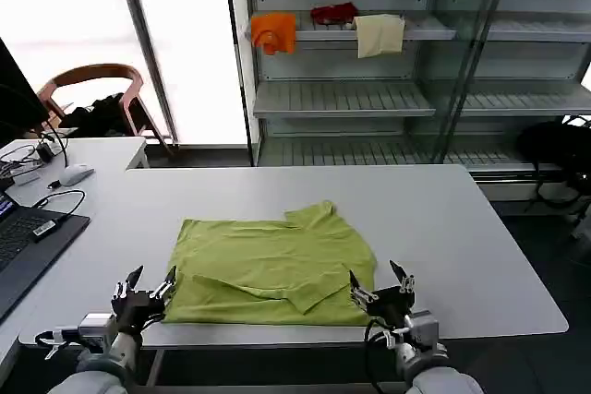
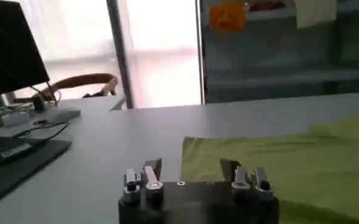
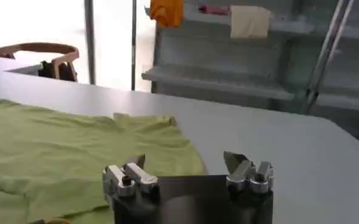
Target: Fold and organize the clothes.
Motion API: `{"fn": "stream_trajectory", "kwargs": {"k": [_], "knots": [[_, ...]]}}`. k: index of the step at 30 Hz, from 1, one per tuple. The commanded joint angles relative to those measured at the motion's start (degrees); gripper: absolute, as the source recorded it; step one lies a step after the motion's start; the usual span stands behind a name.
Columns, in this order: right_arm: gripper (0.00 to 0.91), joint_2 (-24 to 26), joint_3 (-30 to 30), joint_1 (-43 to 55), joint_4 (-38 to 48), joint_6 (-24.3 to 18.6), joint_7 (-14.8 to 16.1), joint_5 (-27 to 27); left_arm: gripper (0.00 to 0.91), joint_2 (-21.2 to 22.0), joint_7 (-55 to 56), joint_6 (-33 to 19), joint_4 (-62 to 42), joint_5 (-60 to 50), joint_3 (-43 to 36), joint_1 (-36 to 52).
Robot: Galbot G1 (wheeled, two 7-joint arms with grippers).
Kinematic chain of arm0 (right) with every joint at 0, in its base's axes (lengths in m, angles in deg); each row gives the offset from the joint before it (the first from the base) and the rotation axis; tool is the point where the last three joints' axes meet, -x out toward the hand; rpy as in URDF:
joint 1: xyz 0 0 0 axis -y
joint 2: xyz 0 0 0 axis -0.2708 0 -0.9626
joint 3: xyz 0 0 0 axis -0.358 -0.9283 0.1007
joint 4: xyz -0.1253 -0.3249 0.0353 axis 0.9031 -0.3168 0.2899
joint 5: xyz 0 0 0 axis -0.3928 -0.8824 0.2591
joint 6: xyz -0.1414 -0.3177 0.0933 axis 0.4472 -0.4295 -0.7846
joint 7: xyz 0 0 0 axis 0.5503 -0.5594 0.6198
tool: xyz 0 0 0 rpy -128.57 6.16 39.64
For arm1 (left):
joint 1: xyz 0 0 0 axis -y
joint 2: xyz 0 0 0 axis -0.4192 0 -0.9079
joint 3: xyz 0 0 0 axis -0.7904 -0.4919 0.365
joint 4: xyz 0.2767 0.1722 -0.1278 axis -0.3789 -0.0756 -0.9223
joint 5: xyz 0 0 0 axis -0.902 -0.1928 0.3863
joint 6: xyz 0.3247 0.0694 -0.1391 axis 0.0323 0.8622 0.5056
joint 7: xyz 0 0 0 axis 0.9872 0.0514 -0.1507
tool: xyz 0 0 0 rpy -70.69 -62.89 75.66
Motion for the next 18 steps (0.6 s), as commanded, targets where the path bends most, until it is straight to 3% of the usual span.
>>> {"fn": "stream_trajectory", "kwargs": {"k": [1,10,18], "knots": [[0.907,-1.42,-4.98,23.58,20.61,0.19,-0.64,4.58,0.907,-9.27,-3.10,0.16,-17.77,13.90,-5.32,21.14],[0.907,-3.67,-7.55,35.03,37.79,0.27,-4.10,11.26,0.907,-13.75,-3.51,0.27,-37.24,13.50,-12.08,34.72],[0.907,-7.33,-6.64,36.92,44.34,0.01,-3.61,6.70,0.907,-12.42,-5.60,0.18,-44.10,7.62,-13.86,38.33]]}}
